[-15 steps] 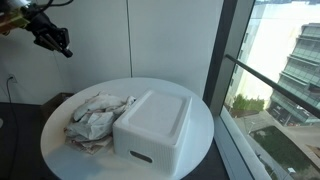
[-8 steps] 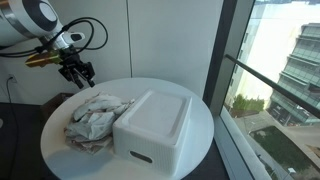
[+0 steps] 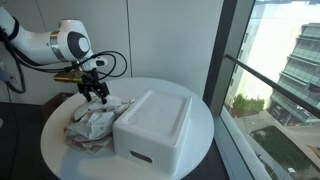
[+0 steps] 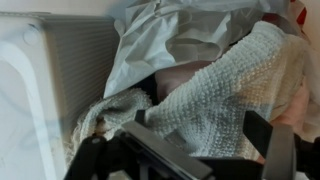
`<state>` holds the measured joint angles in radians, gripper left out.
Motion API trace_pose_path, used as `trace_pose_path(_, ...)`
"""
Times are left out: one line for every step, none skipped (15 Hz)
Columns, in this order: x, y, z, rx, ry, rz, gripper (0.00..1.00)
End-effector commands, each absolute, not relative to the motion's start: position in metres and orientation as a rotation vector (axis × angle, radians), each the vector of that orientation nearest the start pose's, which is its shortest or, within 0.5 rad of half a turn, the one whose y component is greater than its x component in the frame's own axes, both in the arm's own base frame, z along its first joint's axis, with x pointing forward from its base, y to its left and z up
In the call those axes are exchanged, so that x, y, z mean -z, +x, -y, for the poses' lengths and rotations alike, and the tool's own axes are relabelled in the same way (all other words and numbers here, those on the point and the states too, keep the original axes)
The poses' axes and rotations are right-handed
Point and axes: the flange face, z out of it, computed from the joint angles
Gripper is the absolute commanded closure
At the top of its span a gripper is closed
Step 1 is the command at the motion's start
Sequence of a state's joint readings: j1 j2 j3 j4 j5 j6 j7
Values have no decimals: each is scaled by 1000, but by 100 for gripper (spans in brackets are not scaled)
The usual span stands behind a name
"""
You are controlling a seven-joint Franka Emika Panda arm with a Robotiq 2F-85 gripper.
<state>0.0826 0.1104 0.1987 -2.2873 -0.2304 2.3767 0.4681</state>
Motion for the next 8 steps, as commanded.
trace_pose_path(-289,519,-138,77,-3246,-87,0)
trace_pose_path(-284,521,-134,72,-3252,-108,1)
trace_pose_path(-280,520,-130,66,-3254,-125,11)
trace_pose_path(-277,519,-127,65,-3257,-127,28)
trace_pose_path(-276,518,-124,65,-3259,-144,35)
trace_pose_path(-275,518,-122,66,-3257,-157,44)
trace_pose_path(-276,517,-121,73,-3254,-166,52)
trace_pose_path(-277,517,-120,80,-3254,-178,61)
